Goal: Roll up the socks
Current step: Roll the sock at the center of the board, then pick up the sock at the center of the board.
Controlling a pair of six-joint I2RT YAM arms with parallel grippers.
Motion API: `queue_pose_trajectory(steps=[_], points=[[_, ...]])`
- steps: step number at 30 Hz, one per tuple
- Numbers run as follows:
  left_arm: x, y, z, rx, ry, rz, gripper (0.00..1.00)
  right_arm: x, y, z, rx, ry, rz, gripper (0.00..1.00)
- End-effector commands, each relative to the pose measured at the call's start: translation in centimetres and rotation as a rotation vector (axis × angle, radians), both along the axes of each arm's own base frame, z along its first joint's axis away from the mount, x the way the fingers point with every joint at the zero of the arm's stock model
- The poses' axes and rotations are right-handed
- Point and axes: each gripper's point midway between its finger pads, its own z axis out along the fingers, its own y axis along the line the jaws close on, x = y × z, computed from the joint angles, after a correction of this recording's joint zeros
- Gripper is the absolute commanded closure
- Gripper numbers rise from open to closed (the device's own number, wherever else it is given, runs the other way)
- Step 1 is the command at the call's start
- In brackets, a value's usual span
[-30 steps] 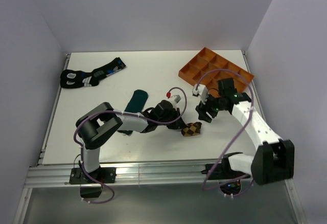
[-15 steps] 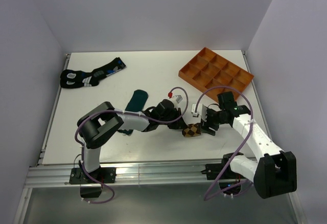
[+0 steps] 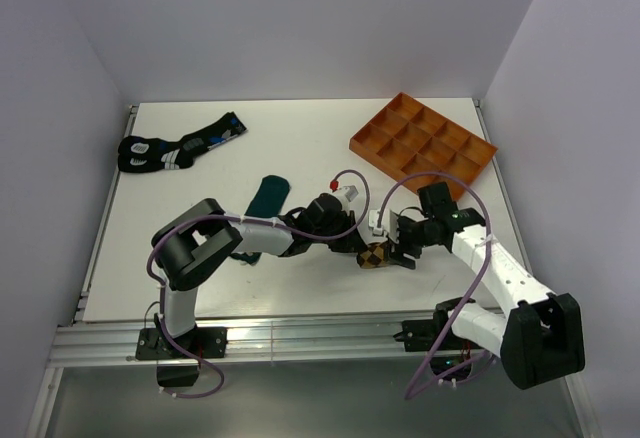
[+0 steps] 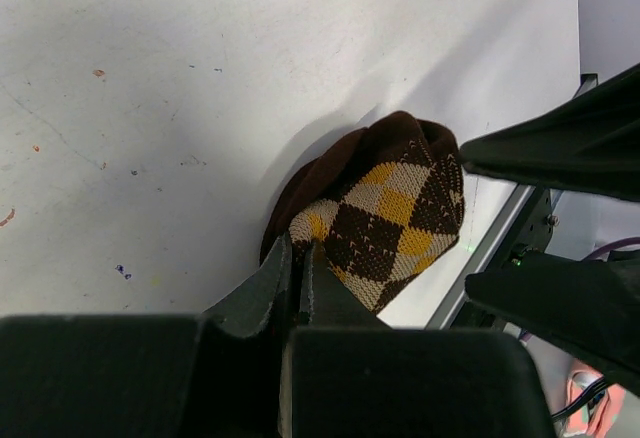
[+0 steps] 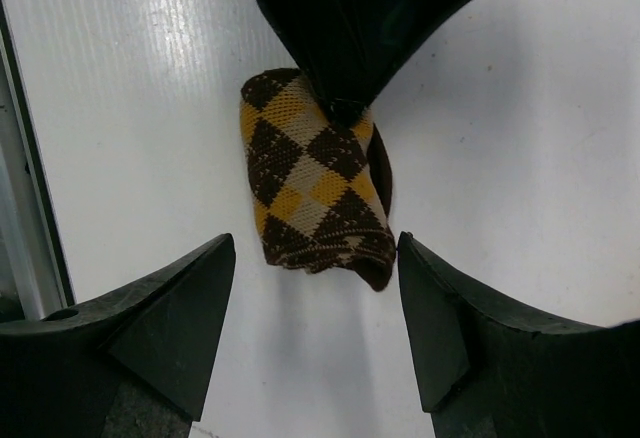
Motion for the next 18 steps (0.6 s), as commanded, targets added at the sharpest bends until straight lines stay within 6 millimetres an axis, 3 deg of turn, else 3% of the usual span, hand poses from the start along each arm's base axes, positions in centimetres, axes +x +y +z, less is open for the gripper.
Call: queue_pose_trajectory(steps=[1,18], points=[[-2.5,2.7,-5.1,0.175,0.107,-0.032,1.00,0.0,0.7,-0.1,0.018,-0.030,0.029,0.27],[-2.7,2.7,-4.6,0.178,0.104,-0.050,1.00,0.7,1.8,-2.5,-0.092,-0.106,0.036,0.26]])
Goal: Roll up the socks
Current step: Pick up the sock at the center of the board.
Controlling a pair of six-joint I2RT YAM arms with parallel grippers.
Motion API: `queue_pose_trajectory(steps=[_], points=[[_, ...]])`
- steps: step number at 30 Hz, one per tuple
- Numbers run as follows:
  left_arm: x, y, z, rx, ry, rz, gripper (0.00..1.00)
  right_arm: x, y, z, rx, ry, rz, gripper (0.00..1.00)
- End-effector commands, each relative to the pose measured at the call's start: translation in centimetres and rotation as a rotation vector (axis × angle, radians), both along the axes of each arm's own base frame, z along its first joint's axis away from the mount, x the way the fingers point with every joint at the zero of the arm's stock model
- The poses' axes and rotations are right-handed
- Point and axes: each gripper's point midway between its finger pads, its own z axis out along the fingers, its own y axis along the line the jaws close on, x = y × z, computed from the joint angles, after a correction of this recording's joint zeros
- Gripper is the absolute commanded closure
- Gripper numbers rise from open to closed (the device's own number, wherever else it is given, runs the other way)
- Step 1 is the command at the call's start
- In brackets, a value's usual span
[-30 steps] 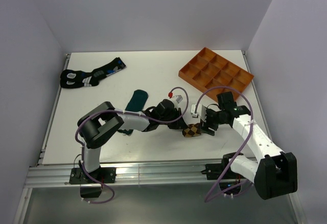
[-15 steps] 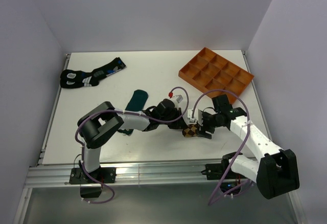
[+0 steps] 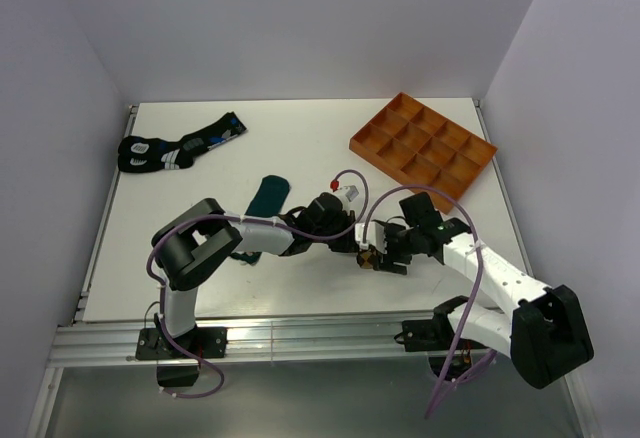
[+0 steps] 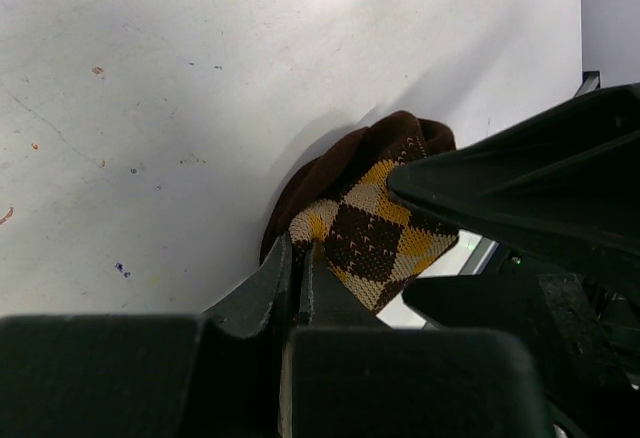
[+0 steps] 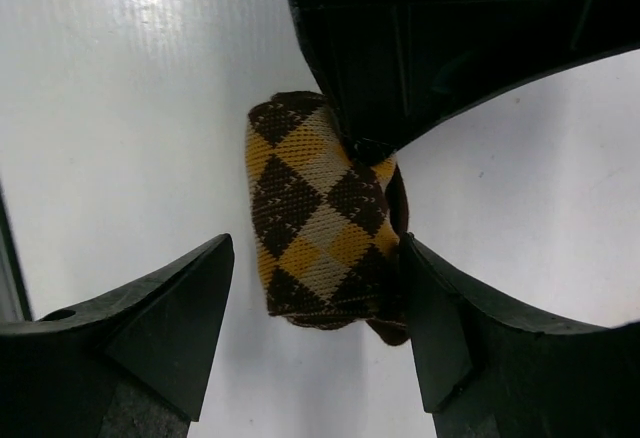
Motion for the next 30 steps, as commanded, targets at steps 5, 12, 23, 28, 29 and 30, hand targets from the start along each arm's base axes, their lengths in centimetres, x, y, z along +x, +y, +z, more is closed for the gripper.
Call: queue_pose_trajectory(steps=[5,12,23,28,29,30], points=[[-2.8,2.6,-4.5,0.169,0.099,-0.056,1.00,2.3,-0.3,-0.4,-0.064,-0.089,-0.044,0.26],[-2.8,2.4,-4.3,0.168,0.108,-0.066,1.00,2.0,-0.9,-1.6,-0.119,-0.062,-0.040,0.27],[-2.7,1.9,-3.9,0.150,0.133,-0.077,1.00,1.1,-0.9,-3.5,-0.183,-0.024,-0.023,0.33],[-2.6,1.9,-3.6,0.140,0.156,-0.076,1.00,1.0,-0.9,-4.1,-0.206,0.010,-0.039,0.52],[-2.6,1.8,-3.5,0.136,0.160,-0.078,1.00,1.1,-0.8,-4.0,-0.208,0.013,-0.044,0.56],[-2.6,1.8,-3.4,0.132,0.163,-0.080,1.00,1.0,-1.0,-4.4,-0.220,0.028,-0.049,0.57]])
